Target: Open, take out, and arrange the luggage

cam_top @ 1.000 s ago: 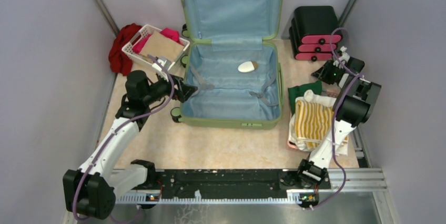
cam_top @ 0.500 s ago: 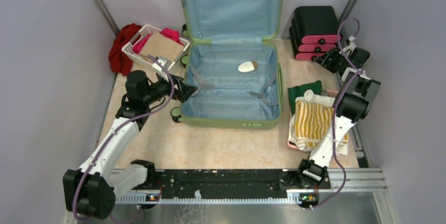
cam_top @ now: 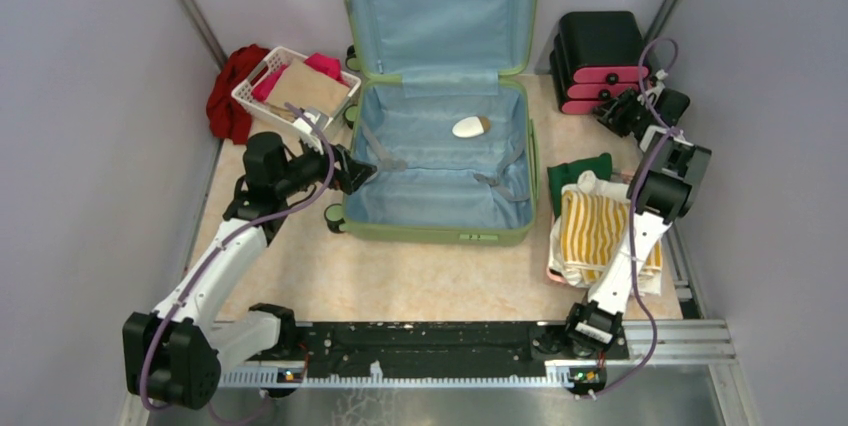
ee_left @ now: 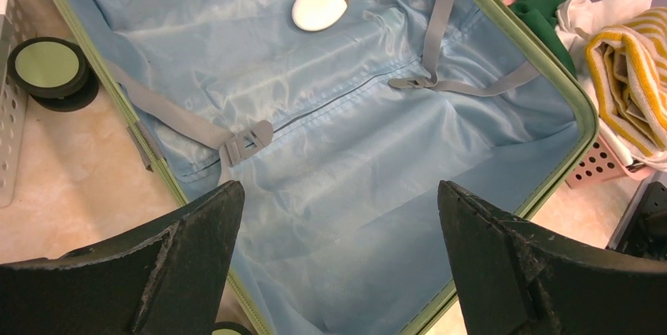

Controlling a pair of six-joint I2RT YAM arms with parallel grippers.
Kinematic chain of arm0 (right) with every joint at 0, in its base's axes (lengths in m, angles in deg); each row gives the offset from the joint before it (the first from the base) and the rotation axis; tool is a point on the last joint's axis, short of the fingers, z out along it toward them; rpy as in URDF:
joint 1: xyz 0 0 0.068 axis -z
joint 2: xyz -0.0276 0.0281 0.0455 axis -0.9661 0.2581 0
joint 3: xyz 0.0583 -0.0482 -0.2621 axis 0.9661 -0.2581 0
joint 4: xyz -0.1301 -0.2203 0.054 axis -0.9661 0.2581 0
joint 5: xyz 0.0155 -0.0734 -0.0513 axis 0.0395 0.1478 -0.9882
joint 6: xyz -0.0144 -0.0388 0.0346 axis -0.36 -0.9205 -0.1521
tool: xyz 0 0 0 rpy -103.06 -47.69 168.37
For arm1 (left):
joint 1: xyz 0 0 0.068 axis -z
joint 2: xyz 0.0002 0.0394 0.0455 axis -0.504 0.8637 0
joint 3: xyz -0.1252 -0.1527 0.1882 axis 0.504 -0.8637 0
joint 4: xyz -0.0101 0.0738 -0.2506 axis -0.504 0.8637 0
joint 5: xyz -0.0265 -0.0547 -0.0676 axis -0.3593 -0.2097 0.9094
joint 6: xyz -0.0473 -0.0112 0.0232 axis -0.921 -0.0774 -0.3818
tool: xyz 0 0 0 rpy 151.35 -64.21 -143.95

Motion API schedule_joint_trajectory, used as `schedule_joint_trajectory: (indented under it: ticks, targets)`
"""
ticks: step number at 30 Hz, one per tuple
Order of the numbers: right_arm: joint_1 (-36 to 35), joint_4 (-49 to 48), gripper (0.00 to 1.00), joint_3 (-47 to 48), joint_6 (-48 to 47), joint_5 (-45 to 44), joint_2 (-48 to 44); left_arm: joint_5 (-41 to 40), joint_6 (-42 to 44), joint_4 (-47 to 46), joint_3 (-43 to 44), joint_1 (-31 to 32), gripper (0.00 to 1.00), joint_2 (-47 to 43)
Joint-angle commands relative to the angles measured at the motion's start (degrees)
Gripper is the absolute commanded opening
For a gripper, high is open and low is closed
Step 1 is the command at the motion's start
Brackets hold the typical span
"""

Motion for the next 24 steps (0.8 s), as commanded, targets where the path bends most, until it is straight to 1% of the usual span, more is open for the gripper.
schedule_joint_trajectory:
  ticks: [1, 7, 11, 16, 18, 21, 24]
  targets:
    - [-0.63, -4.48, 0.49, 2.85, 4.70, -0.28, 1.50, -0.28, 0.88, -0.65, 0.63, -0.36, 0.99, 0.43]
    - [-0.76, -7.09, 0.47, 1.81, 8.75, -2.41, 2.50, -0.15, 0.85, -0.61, 0.72, -0.36, 0.99, 1.13]
    - [-0.92, -7.52, 0.39, 1.81, 9.61, -3.28, 2.87, -0.23, 0.88, -0.51, 0.72, -0.36, 0.99, 1.35]
    - [-0.83, -7.39, 0.21, 1.46, 9.09, -3.20, 2.43, -0.34, 0.96, -0.41, 0.72, -0.36, 0.99, 1.46]
    - [-0.75, -7.34, 0.16, 0.66, 8.61, -2.93, 1.85, -0.41, 0.96, -0.39, 0.72, -0.36, 0.99, 1.39]
    - [-0.39, -7.80, 0.12, -1.73, 7.84, -2.68, 0.28, -0.50, 1.05, -0.39, 0.75, -0.36, 0.99, 1.07]
    - [0.46, -9.10, 0.11, -6.12, 7.59, -2.22, -2.31, -0.44, 0.96, -0.39, 0.74, -0.36, 0.99, 0.44]
